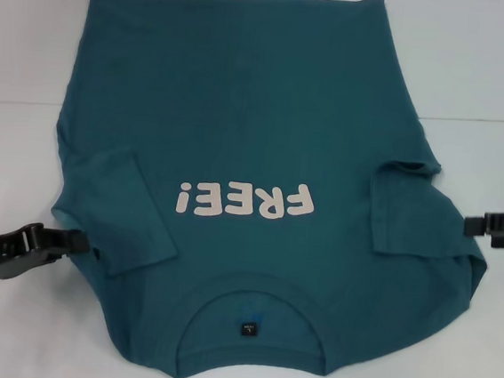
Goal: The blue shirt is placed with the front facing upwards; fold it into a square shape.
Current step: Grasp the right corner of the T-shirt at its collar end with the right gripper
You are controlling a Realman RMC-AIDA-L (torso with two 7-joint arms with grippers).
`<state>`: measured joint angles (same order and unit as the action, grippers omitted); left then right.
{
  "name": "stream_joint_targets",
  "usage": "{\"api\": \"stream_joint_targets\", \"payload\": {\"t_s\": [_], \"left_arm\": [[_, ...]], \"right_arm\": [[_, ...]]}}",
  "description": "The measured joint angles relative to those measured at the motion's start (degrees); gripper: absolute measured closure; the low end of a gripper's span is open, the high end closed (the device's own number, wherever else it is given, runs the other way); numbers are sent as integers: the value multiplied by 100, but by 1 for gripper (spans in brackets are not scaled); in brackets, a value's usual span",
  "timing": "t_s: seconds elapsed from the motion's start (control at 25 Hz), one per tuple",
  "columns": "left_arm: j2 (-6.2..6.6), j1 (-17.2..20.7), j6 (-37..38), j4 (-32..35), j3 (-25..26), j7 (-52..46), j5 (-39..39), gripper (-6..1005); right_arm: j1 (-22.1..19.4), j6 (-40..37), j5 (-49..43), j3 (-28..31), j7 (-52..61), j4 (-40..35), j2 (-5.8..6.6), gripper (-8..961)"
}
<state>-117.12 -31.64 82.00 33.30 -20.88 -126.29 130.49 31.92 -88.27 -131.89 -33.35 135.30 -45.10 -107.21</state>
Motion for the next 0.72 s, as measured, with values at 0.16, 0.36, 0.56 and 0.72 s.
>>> {"api": "stream_joint_targets", "payload": {"t_s": [0.16, 0.36, 0.56, 0.72], "left_arm": [[-3, -16, -22, 0, 18, -12, -33, 951], [-21, -30, -43, -7, 21, -15, -34, 951], [-56, -52, -123, -16, -1, -22, -34, 951], [-67, -69, -139, -17, -6, -25, -34, 951]], "right_arm": [[59, 98, -319, -5, -118, -30, 5, 155], [95, 379, -562, -20, -379, -34, 6, 155], [139, 745, -919, -56, -445, -18, -27, 155], [161, 1090, -957, -232, -449, 49, -91, 155]]}}
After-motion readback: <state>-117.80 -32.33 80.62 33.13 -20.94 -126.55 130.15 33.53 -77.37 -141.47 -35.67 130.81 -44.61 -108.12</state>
